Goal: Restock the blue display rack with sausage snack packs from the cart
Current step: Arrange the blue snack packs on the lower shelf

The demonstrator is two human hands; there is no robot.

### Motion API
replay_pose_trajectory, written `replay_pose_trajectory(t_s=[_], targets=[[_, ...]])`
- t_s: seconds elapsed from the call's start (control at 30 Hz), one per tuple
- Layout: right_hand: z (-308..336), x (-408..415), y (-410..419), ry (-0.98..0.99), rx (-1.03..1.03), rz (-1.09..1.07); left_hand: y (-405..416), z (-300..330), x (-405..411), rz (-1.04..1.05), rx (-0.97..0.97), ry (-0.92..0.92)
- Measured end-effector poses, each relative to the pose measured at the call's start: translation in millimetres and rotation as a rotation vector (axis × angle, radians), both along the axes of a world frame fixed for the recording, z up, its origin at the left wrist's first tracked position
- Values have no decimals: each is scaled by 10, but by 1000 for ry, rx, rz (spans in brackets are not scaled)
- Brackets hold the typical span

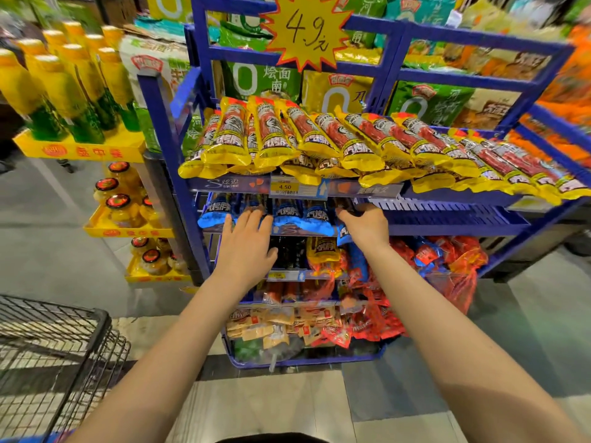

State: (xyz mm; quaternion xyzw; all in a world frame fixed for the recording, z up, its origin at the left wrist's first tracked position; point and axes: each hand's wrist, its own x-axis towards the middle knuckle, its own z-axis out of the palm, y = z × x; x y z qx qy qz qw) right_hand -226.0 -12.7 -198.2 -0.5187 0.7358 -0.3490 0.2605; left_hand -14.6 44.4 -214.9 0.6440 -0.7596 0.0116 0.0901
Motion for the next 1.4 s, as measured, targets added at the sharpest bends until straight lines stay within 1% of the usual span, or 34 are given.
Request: replay_pose_trajectory(t_s=[0.1, 0.2, 0.3, 0.47, 0.6, 0.93, 1.07, 1.1, 1.17, 1.2, 1.27, 1.33, 1.4], targets=[[-57, -24, -23, 19, 17, 52, -4, -10, 25, -3, -5, 11], [-120, -76, 31, 56, -12, 111, 4, -20, 48, -10, -30, 40], [-142, -94, 105, 8, -25, 137, 9, -25, 62, -20, -32, 45], [-168, -97, 82, -5, -34, 199, -7, -32, 79, -30, -38, 45], [-132, -78, -2, -14, -3, 246, -3, -31, 89, -41, -39, 35], [-132, -74, -186, 45, 26, 270, -10, -31, 109, -46, -23, 9], [-137, -100, -83, 20, -61, 241, -1, 23, 131, -44, -16, 108], [-135, -121, -42, 57, -86, 221, 12, 44, 145, -41, -25, 120], [-136, -171, 86, 208, -118, 191, 69, 88, 174, -27, -32, 114], [-130, -186, 165, 279, -139, 184, 106, 112, 187, -12, -19, 114], [-110, -187, 342, 357, -191, 177, 220, 155, 212, 45, 35, 123], [-77, -136, 540, 408, -240, 221, 398, 192, 246, 130, 104, 141], [-55, -36, 712, 458, -272, 303, 620, 204, 299, 205, 131, 170]])
